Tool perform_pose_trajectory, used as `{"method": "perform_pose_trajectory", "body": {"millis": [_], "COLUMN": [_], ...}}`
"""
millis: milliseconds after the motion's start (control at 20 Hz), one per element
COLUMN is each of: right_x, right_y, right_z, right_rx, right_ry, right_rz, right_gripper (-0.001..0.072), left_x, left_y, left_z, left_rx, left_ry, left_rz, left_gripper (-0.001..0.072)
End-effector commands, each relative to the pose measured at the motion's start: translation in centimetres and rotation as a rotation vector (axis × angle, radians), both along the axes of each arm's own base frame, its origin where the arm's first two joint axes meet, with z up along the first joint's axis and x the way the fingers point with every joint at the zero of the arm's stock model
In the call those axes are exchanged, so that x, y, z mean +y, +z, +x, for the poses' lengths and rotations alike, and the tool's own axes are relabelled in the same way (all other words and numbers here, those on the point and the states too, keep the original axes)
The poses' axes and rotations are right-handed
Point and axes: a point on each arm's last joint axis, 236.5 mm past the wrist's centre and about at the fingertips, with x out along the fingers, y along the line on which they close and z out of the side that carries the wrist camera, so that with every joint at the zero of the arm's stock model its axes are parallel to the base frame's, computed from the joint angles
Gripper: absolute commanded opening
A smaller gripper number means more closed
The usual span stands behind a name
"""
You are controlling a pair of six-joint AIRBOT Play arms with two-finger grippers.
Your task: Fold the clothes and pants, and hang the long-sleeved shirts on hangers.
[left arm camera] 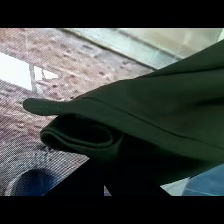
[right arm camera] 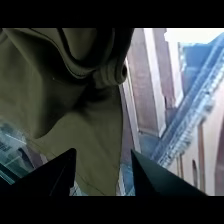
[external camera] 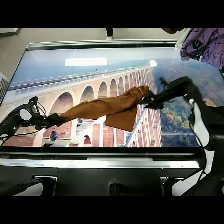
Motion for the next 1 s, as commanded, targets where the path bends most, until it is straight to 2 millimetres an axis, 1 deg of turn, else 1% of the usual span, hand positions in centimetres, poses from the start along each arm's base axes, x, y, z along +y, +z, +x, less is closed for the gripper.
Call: {"method": "perform_pose_trajectory", "body": {"millis": [0,100,150,200,250,300,350,400,450,500,550,600,650,700,750,800,850,900,950], "right_x": [3.3,4.0,4.2,4.6,4.8,5.0,5.0,5.1,5.1,4.9,4.4,3.6,2.5,1.3,0.2,-1.1,-2.5,-3.8,-5.0], "right_y": [-3.8,-4.8,-5.0,-4.9,-4.7,-4.2,-3.4,-2.0,0.6,3.7,7.8,12.2,17.4,23.1,28.4,33.5,38.9,43.2,47.3], "right_z": [-2.0,-2.7,-2.9,-2.8,-2.6,-2.2,-1.6,-0.7,0.5,1.8,3.5,5.1,6.4,7.2,7.1,6.3,4.6,2.4,-0.7], "right_rx": [0.005,0.015,0.013,0.009,0.004,-0.006,-0.034,-0.076,-0.144,-0.226,-0.327,-0.431,-0.547,-0.668,-0.773,-0.872,-0.970,-1.055,-1.140], "right_ry": [0.031,0.046,0.057,0.055,0.044,0.030,0.019,0.013,0.013,0.016,0.001,-0.027,-0.065,-0.104,-0.138,-0.177,-0.223,-0.264,-0.311], "right_rz": [-0.028,-0.064,-0.077,-0.072,-0.061,-0.047,-0.043,-0.043,-0.042,-0.053,-0.076,-0.110,-0.154,-0.196,-0.233,-0.273,-0.312,-0.344,-0.364], "right_gripper": [0.0411,0.0410,0.0408,0.0389,0.0271,0.0127,0.0031,0.0028,0.0028,0.0028,0.0028,0.0027,0.0028,0.0028,0.0028,0.0028,0.0028,0.0028,0.0028], "left_x": [-0.2,-0.4,-0.5,-0.5,-0.6,-0.6,-0.6,-0.7,-0.6,-0.4,-0.3,0.0,0.2,0.3,0.5,0.5,0.6,0.7,0.9], "left_y": [-0.1,-0.1,0.0,0.0,0.0,0.1,0.6,1.5,2.9,5.0,7.7,11.1,15.1,19.2,23.7,27.8,31.6,35.5,38.7], "left_z": [-0.5,-0.4,-0.4,-0.4,-0.4,-0.4,-0.2,0.2,1.0,2.3,3.8,5.4,7.0,8.0,8.6,8.6,8.1,7.0,5.6], "left_rx": [0.021,0.019,0.018,0.018,0.019,0.021,0.018,0.011,-0.007,-0.042,-0.091,-0.158,-0.235,-0.304,-0.376,-0.438,-0.490,-0.541,-0.583], "left_ry": [-0.002,0.005,0.008,0.009,0.009,0.007,0.002,-0.005,-0.012,-0.023,-0.039,-0.053,-0.075,-0.098,-0.121,-0.144,-0.157,-0.168,-0.175], "left_rz": [-0.009,-0.021,-0.026,-0.028,-0.029,-0.030,-0.031,-0.032,-0.033,-0.032,-0.025,-0.015,0.001,0.018,0.039,0.061,0.089,0.120,0.149], "left_gripper": [0.0017,0.0017,0.0017,0.0017,0.0017,0.0017,0.0017,0.0017,0.0016,0.0017,0.0016,0.0017,0.0016,0.0016,0.0016,0.0016,0.0017,0.0017,0.0016]}}
